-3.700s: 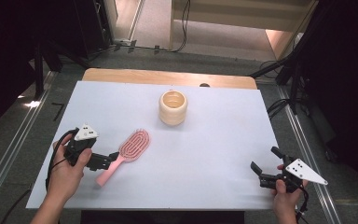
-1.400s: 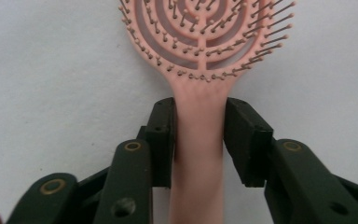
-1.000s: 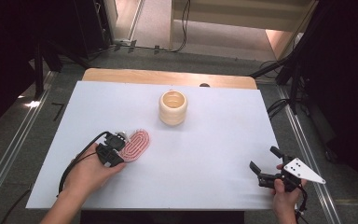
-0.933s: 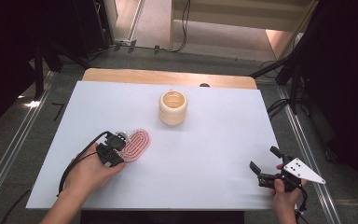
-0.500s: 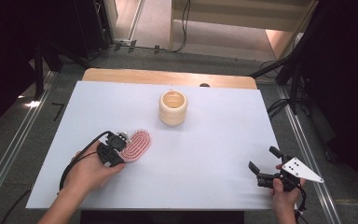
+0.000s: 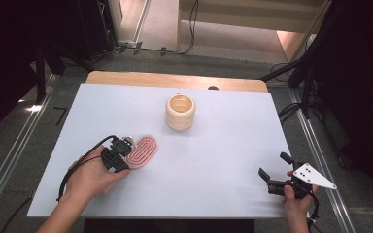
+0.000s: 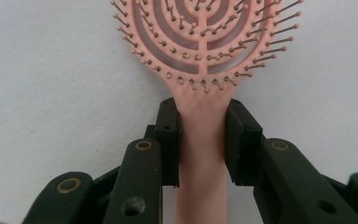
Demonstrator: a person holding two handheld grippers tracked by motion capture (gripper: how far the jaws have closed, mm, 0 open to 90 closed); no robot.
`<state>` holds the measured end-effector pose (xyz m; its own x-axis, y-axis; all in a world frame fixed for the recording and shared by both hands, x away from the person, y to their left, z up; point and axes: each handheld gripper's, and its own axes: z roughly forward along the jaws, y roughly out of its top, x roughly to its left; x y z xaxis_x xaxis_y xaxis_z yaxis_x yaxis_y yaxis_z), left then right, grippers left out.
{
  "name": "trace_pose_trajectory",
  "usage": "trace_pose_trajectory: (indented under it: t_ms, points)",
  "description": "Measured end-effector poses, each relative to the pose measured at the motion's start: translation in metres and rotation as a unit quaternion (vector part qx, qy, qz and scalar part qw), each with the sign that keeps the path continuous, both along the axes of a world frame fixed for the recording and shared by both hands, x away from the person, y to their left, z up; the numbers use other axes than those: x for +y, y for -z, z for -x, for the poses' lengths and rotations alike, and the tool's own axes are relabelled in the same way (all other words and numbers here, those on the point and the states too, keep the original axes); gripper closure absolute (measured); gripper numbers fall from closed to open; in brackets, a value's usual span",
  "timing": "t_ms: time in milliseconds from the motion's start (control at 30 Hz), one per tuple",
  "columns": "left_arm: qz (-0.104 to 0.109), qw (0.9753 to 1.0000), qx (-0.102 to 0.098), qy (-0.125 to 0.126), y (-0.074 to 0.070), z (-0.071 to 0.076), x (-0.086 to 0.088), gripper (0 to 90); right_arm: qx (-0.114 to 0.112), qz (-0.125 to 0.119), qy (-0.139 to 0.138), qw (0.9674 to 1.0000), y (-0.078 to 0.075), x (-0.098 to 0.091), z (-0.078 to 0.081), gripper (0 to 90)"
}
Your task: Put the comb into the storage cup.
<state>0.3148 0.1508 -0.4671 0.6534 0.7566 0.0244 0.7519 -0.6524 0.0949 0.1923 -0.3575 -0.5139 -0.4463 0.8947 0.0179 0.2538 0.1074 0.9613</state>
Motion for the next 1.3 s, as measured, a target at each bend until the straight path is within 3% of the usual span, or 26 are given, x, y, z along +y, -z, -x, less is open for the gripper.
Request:
trace_pose_trajectory:
  t_ms: [267,300,467,600,800,967,1300]
  points:
    - [-0.007,1.0,-0.001,0.006,0.0,0.0,-0.001,71.1,-0.001,-0.003,-0.002,1.0,0.0,0.0,0.0,0.0]
    - [0.005,1.0,0.001,0.002,0.0,0.0,0.001,71.1,-0.001,-0.002,-0.002,1.0,0.0,0.0,0.0,0.0]
    - [0.008,1.0,0.0,-0.001,0.0,-0.001,0.002,70.9,-0.001,-0.001,-0.003,1.0,0.0,0.0,0.0,0.0]
    - [0.023,0.9997,0.001,-0.004,0.001,-0.001,0.006,70.9,-0.002,0.002,-0.002,1.0,0.0,0.001,-0.001,0.0]
    - [0.016,0.9999,-0.004,-0.004,0.0,0.001,0.004,71.0,-0.002,0.002,-0.003,1.0,0.0,0.001,-0.001,0.0]
    - [0.021,0.9997,-0.012,0.008,0.001,0.003,0.006,71.2,0.0,0.001,-0.002,1.0,0.0,0.0,-0.001,0.0]
    - [0.033,0.9992,-0.019,0.007,0.0,0.005,0.009,71.4,0.0,-0.001,0.0,1.0,0.0,0.0,0.0,0.0]
